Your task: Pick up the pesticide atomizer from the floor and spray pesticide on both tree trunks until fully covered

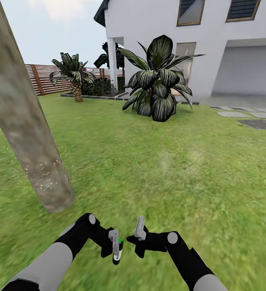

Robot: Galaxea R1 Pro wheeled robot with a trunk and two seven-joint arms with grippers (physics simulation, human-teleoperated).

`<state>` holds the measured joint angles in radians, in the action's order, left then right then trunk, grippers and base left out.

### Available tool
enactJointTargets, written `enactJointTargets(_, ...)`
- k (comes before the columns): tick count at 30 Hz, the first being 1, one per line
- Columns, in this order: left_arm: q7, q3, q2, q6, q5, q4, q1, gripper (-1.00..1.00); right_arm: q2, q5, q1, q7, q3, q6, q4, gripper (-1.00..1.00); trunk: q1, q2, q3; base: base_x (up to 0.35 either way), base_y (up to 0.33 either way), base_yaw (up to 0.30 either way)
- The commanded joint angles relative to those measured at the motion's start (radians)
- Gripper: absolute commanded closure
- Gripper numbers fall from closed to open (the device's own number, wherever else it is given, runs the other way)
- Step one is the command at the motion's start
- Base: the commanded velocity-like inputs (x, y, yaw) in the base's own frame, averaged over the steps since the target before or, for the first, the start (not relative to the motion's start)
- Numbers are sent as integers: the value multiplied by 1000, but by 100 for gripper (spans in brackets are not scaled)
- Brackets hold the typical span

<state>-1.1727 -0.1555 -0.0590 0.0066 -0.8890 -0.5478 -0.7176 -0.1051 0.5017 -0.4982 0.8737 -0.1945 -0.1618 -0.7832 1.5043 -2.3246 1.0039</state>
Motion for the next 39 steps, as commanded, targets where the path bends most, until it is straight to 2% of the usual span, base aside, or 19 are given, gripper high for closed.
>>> enactJointTargets(1, -11, -1, 1, -1, -3, -1, 0, 100, 0, 11, 0, 1, 1, -8, -1, 100, 0, 0, 1, 0, 0, 0)
enactJointTargets(2, -44, -1, 2, -5, -3, -1, 0, 100, 0, 11, 0, 1, 1, -8, -1, 100, 0, 0, 1, 0, 0, 0)
enactJointTargets(4, -60, 0, 2, -7, 1, -1, 0, 100, 1, 12, 0, 1, 1, -8, -1, 100, 0, 0, 1, 0, 0, 0)
enactJointTargets(11, -64, 2, -4, -17, 10, -3, 0, 100, 1, 12, 0, 1, 1, -8, -1, 100, 0, 0, 1, 0, 0, 0)
enactJointTargets(14, -64, 2, -4, -17, 36, -3, -2, 100, 1, 12, 0, 1, 1, -8, 0, 100, 0, 0, 1, 0, 0, 0)
enactJointTargets(17, -64, 2, -5, -17, 45, -3, -2, 100, 1, 12, 0, 1, 1, -8, 0, 100, 0, 0, 1, 0, 0, 0)
enactJointTargets(28, -64, 2, -24, -17, 54, -3, -3, 100, 1, 12, 0, 0, 1, -8, 1, 100, 0, 0, 1, 0, 0, 0)
enactJointTargets(37, -64, 2, -15, -18, 53, 1, -2, 100, 1, 12, 0, 0, 1, -8, 1, 100, 0, 0, 1, 0, 0, 0)
enactJointTargets(39, -63, 1, -8, -19, 44, 5, -1, 100, 1, 12, 0, 0, 1, -8, 0, 100, 0, 0, 1, 0, 0, 0)
